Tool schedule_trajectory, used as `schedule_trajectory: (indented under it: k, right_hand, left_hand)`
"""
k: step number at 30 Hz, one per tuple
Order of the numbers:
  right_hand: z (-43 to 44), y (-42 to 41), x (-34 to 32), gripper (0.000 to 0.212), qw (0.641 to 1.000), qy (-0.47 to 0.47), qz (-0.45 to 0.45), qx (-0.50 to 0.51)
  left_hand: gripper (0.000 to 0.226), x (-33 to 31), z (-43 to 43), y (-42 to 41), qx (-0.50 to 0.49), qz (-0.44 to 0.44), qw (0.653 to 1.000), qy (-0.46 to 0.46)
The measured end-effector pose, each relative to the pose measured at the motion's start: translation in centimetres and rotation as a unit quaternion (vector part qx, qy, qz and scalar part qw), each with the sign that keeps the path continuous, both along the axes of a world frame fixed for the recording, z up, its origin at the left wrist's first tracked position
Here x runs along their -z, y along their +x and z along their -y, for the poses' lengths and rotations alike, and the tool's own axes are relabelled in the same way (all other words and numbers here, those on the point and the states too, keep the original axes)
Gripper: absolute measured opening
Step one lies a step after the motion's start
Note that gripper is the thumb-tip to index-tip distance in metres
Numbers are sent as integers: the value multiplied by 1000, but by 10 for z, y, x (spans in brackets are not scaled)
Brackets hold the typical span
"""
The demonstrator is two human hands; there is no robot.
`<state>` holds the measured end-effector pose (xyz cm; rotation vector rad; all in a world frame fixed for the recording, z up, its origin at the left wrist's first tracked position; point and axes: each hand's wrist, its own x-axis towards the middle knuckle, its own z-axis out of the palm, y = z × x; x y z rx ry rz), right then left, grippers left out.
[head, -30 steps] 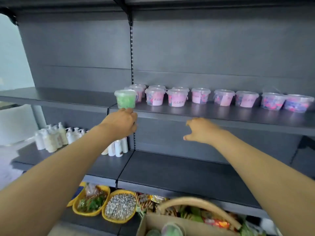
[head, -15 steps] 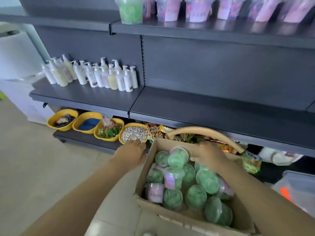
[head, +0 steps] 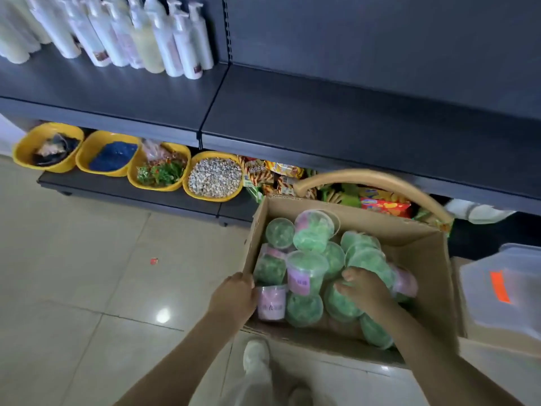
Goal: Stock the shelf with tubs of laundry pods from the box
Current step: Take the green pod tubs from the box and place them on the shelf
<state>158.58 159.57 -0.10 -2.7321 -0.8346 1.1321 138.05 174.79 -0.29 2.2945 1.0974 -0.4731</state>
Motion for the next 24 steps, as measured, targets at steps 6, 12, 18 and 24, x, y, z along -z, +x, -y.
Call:
schedule_trajectory:
  k: [6, 12, 18, 24]
  right_hand:
    - [1, -9, 57, 42, 986, 47, -79, 139]
    - [-1, -12, 107, 48, 960, 81, -124, 237]
    - [4, -7, 131, 58, 940, 138, -122, 288]
    - [9, -8, 149, 58, 926, 158, -149, 309]
  left_hand:
    - [29, 51, 10, 26, -95, -16, 989, -114]
    - [38, 112, 14, 51, -273, -54, 940, -198]
    - [70, 153, 31, 68, -361, -81, 893, -257]
    - [105, 173, 47, 63, -446, 8, 869, -213]
